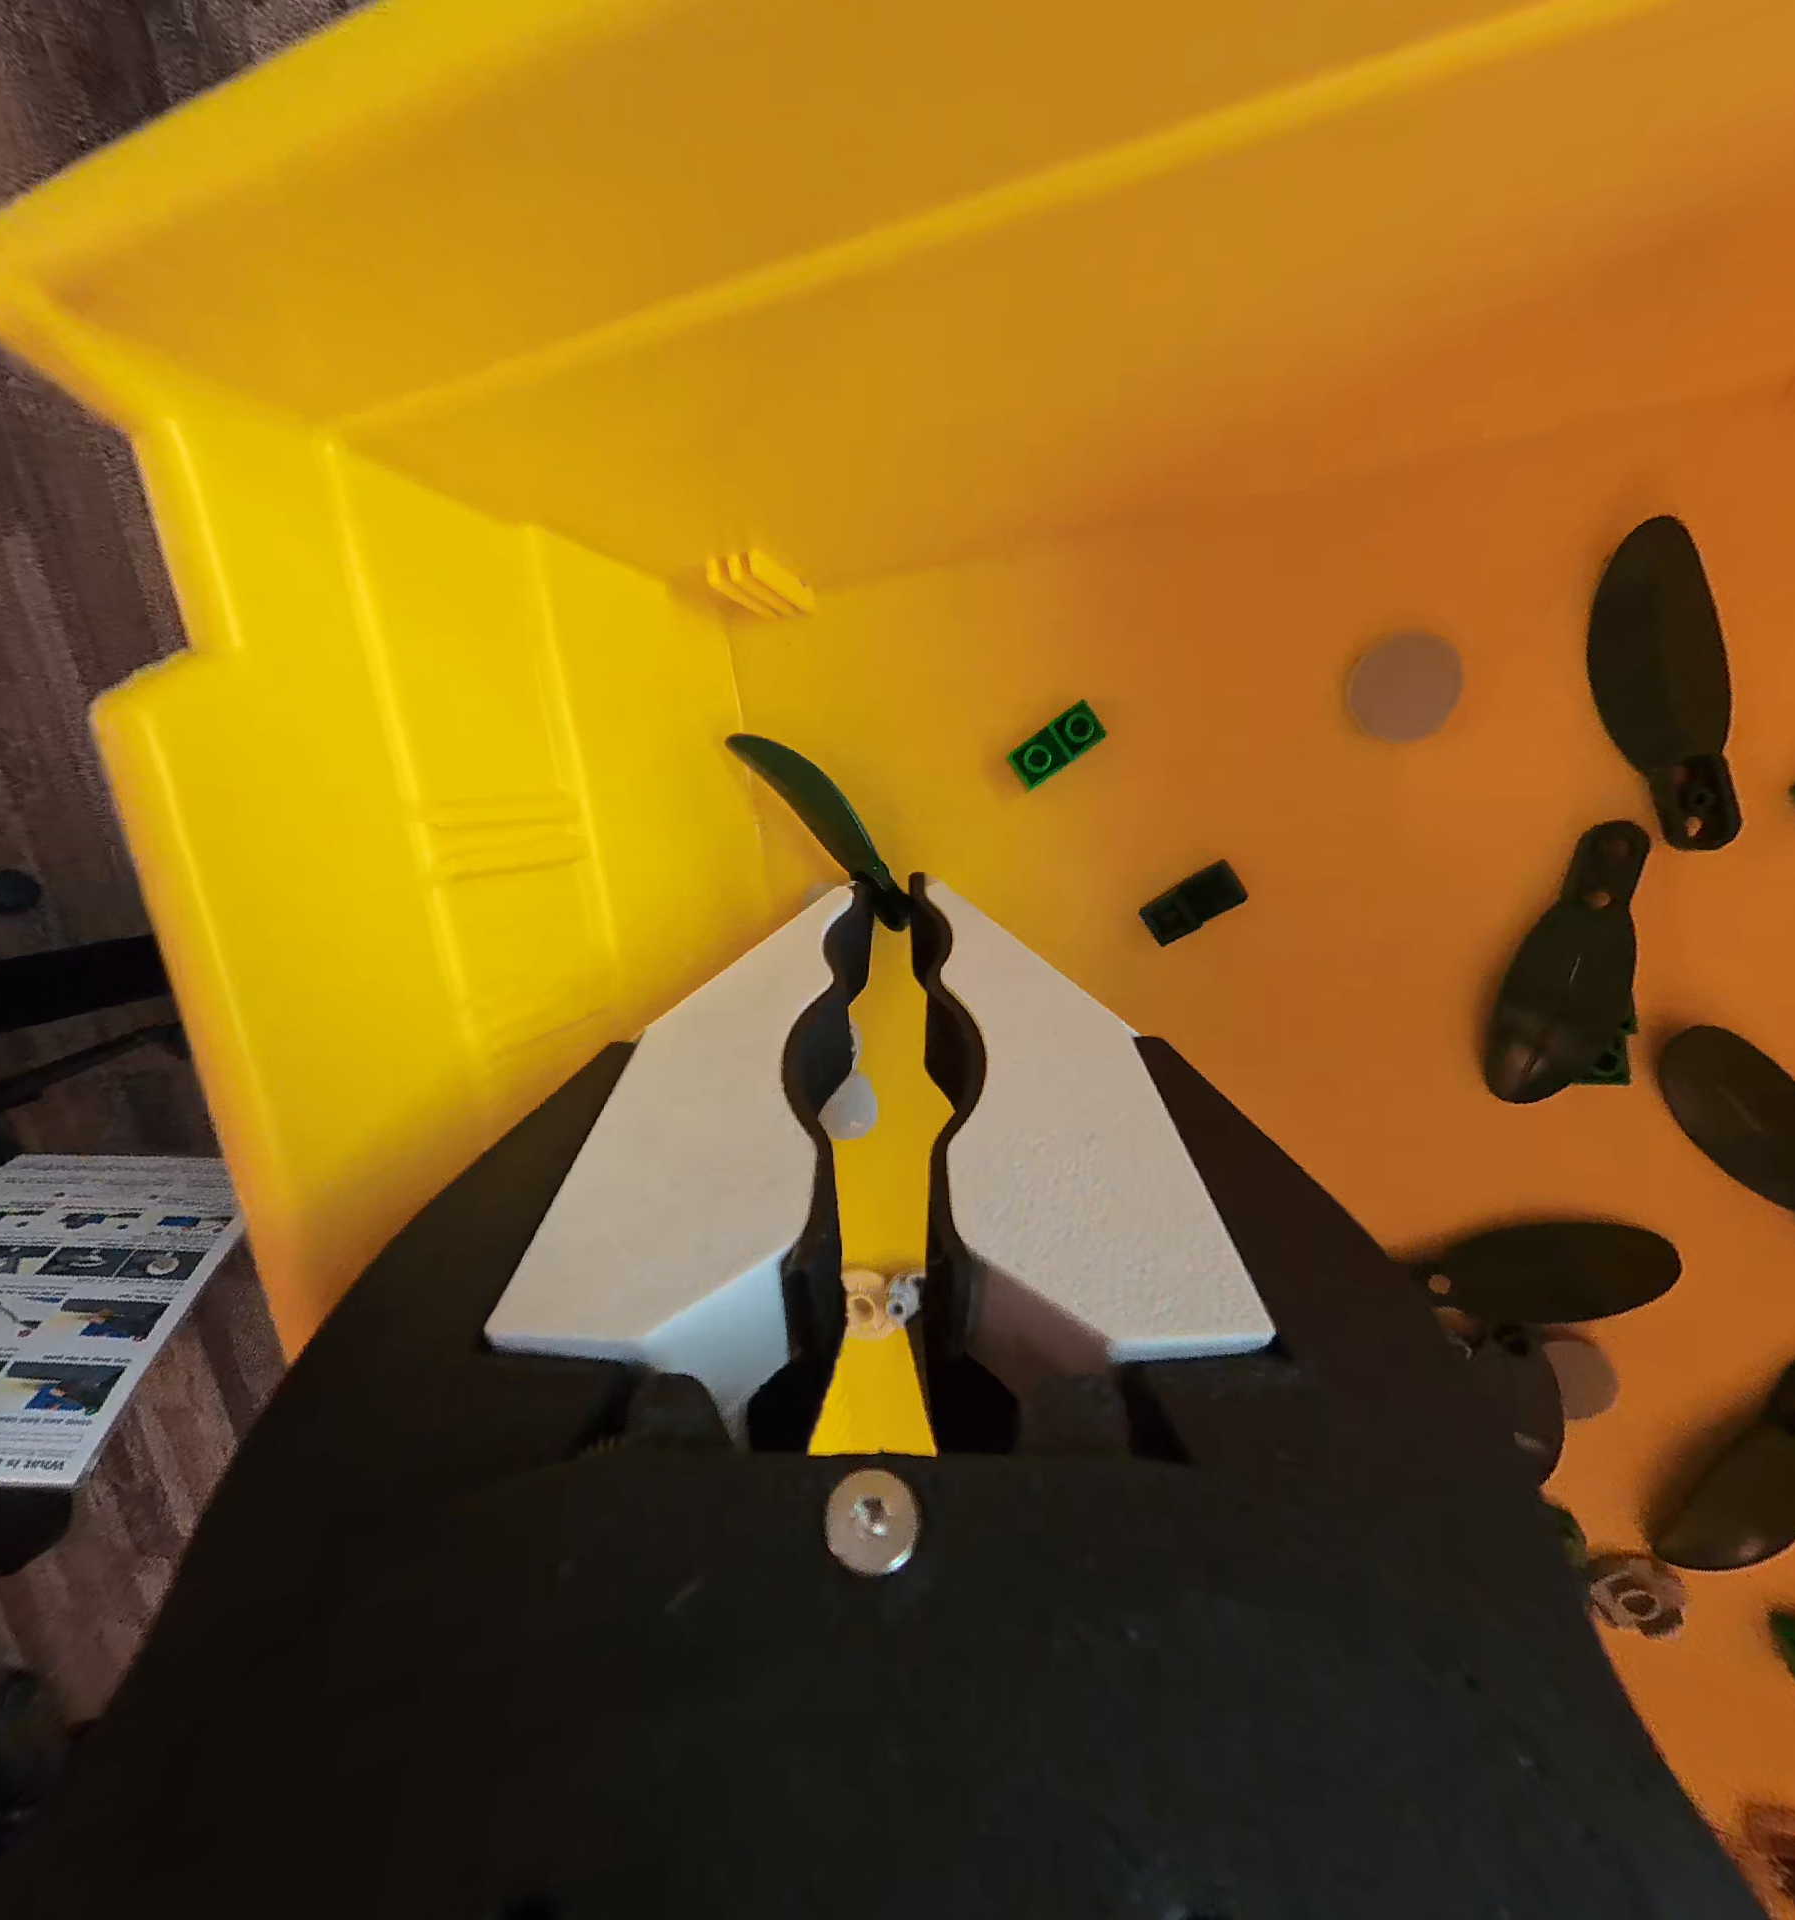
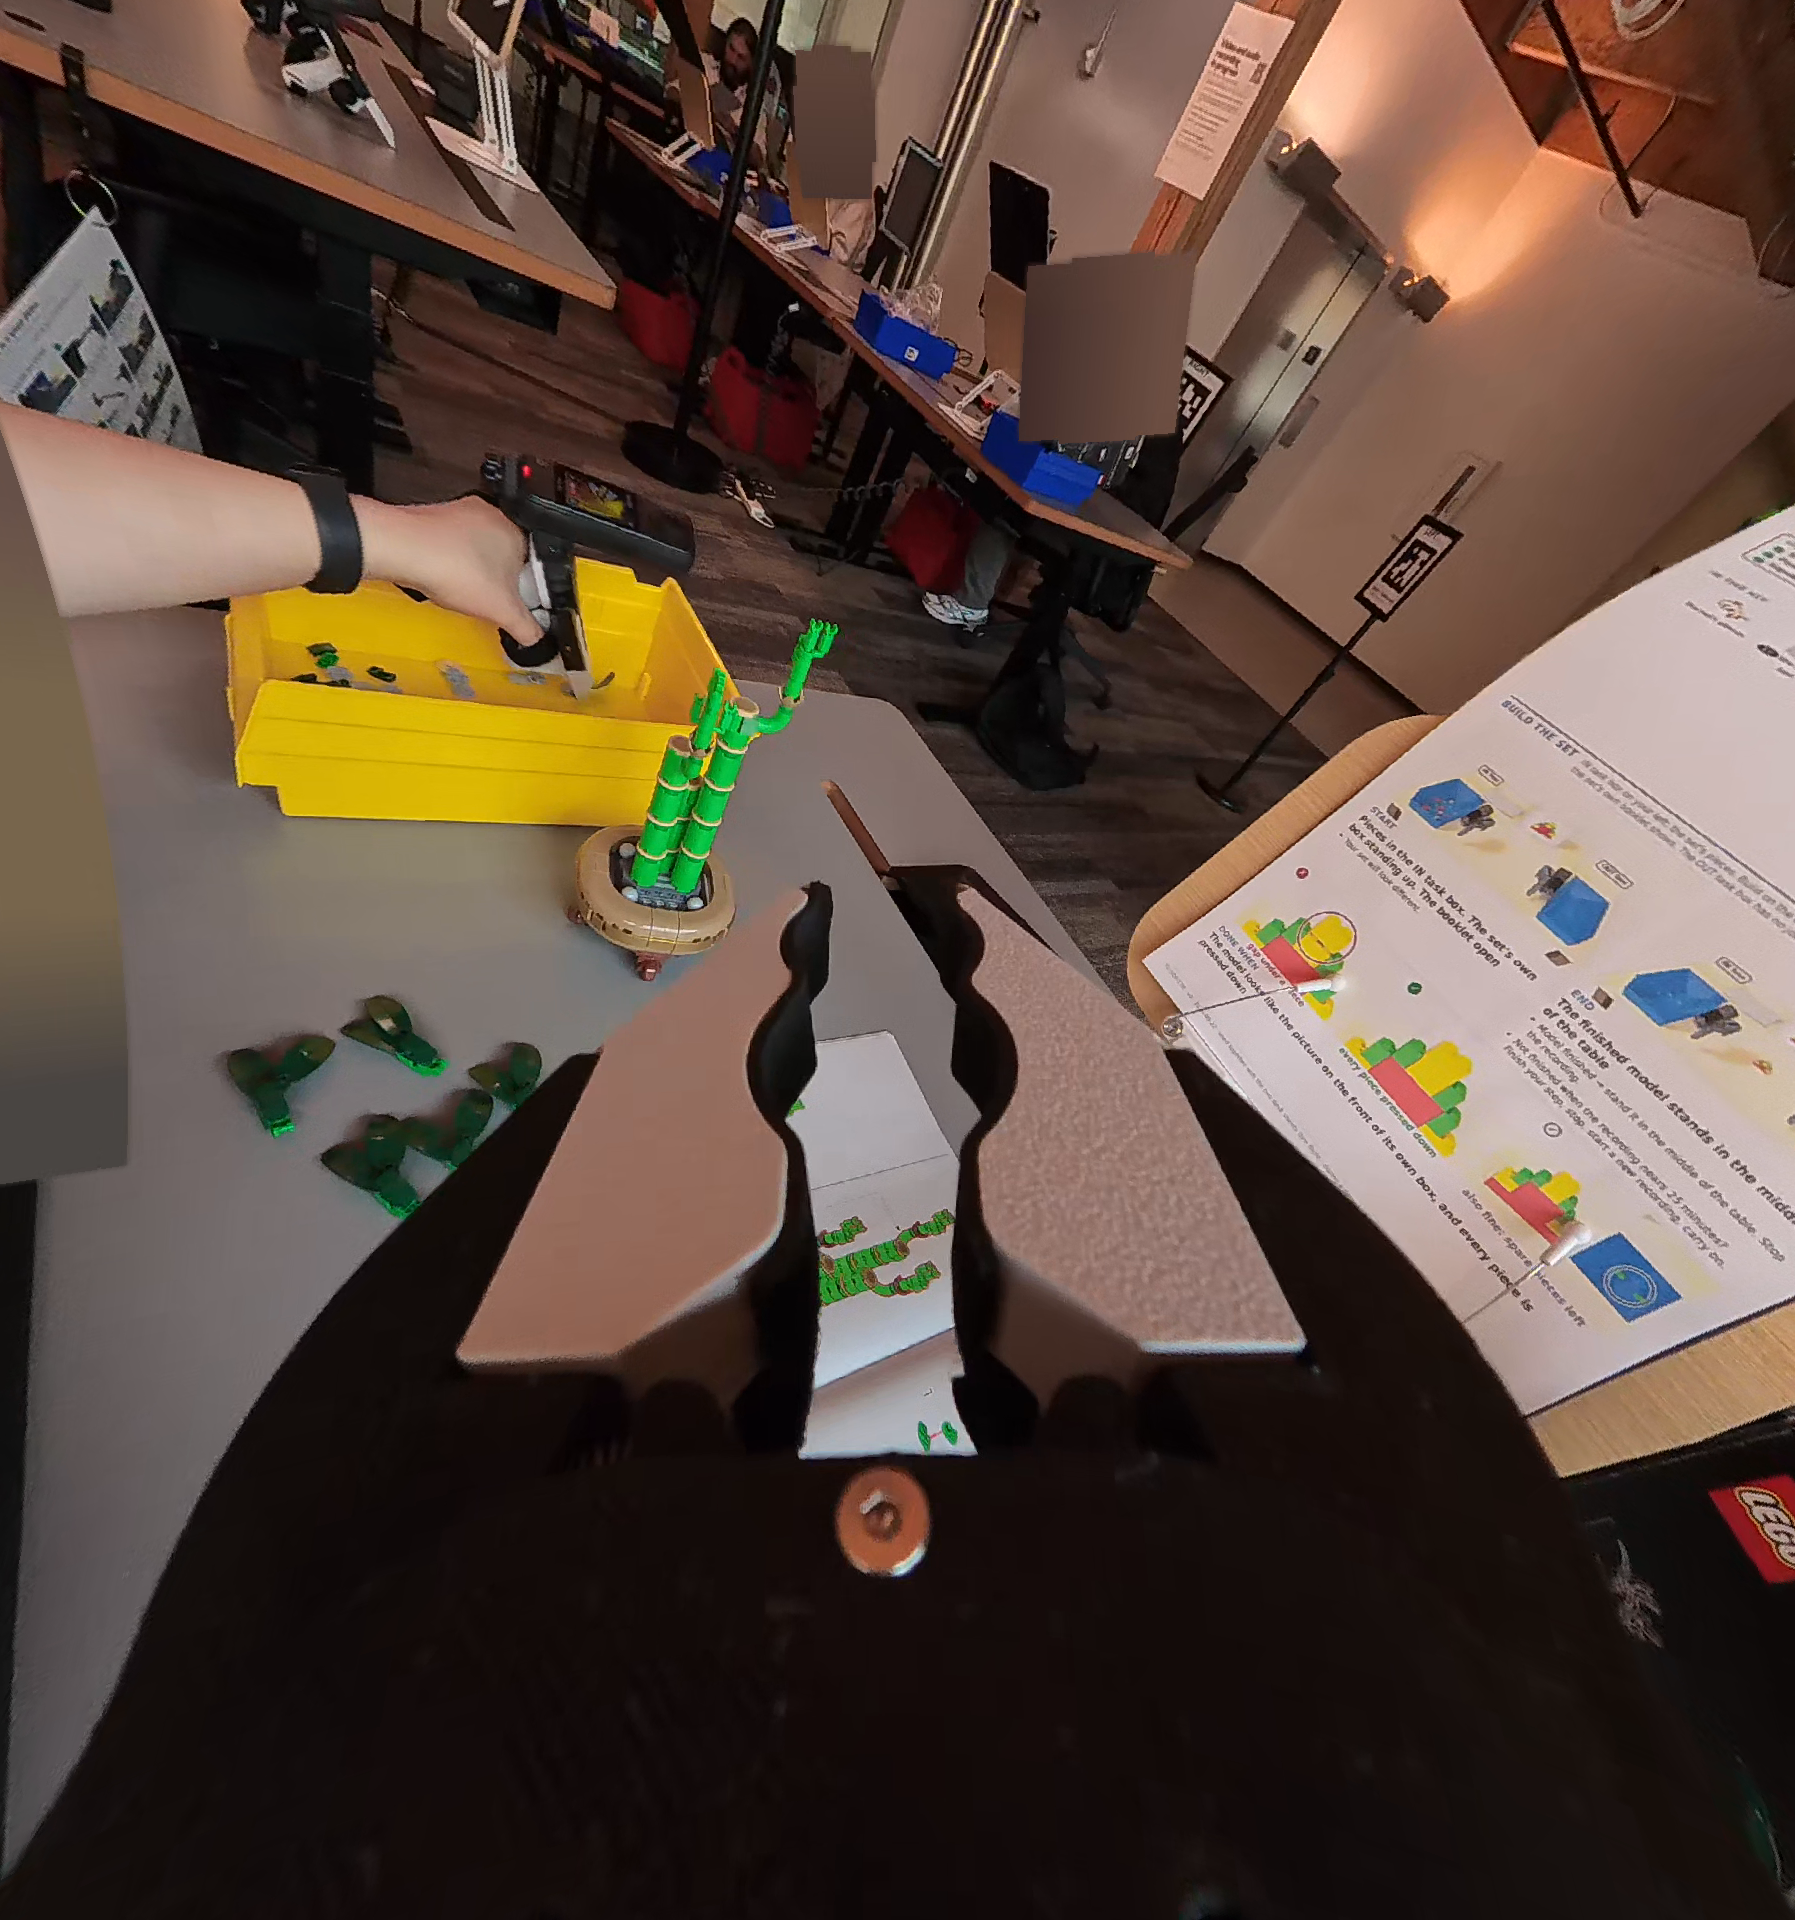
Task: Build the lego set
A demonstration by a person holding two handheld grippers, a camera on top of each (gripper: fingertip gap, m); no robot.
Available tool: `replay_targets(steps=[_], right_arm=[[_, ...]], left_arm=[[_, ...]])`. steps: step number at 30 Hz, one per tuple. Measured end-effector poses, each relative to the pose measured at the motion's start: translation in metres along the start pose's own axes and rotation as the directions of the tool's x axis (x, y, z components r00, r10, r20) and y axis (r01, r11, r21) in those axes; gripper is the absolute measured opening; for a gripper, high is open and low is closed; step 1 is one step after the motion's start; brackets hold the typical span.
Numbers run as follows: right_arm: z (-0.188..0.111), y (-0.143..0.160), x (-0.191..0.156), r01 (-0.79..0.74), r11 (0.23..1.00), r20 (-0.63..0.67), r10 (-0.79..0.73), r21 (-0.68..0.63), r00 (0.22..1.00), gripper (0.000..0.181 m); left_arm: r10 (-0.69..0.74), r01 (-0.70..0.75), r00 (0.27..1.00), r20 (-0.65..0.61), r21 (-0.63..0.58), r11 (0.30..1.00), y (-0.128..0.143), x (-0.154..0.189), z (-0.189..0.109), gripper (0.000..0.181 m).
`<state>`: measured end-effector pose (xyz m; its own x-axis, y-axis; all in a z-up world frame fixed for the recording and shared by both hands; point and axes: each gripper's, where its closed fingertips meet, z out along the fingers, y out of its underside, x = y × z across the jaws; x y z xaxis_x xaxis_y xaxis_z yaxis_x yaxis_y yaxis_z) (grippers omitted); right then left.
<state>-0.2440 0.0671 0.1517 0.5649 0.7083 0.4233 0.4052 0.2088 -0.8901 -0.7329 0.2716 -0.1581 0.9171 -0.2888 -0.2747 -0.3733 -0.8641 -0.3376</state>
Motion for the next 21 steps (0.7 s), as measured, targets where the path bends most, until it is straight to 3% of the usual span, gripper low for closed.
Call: replay_targets(steps=[1,4,8,12,14,16,21], right_arm=[[0.0,0.001,0.0,0.003,1.0,0.001,-0.003,-0.001,1.0,0.019],[0.008,0.004,-0.007,-0.01,1.0,0.063,0.009,0.016,0.998,0.019],[0.044,0.027,-0.062,-0.11,0.992,0.395,0.124,-0.059,0.91,0.018],[0.103,0.092,-0.115,-0.065,0.964,0.543,0.201,-0.259,0.815,0.007],[0.118,0.125,-0.14,-0.034,0.927,0.602,0.271,-0.374,0.751,0.0],[0.112,0.135,-0.16,-0.016,0.906,0.674,0.326,-0.422,0.663,0.0],[0.084,0.152,-0.177,0.209,0.89,0.757,0.198,-0.405,0.622,0.0]], left_arm=[[-0.004,0.004,1.0,0.009,0.015,1.0,0.001,-0.001,-0.003,0.005],[-0.031,0.029,0.999,0.019,0.083,0.996,0.003,-0.003,-0.018,0.004],[-0.113,0.116,0.993,-0.027,0.169,0.979,0.015,0.001,-0.05,0.003],[-0.2,0.217,0.976,-0.088,0.288,0.933,0.034,0.008,-0.095,0.001],[-0.224,0.247,0.969,-0.106,0.347,0.905,0.045,0.011,-0.119,0.001],[-0.232,0.261,0.965,-0.12,0.401,0.878,0.053,0.016,-0.141,0.001],[-0.226,0.292,0.956,-0.188,0.516,0.805,0.065,0.038,-0.186,0.0]])
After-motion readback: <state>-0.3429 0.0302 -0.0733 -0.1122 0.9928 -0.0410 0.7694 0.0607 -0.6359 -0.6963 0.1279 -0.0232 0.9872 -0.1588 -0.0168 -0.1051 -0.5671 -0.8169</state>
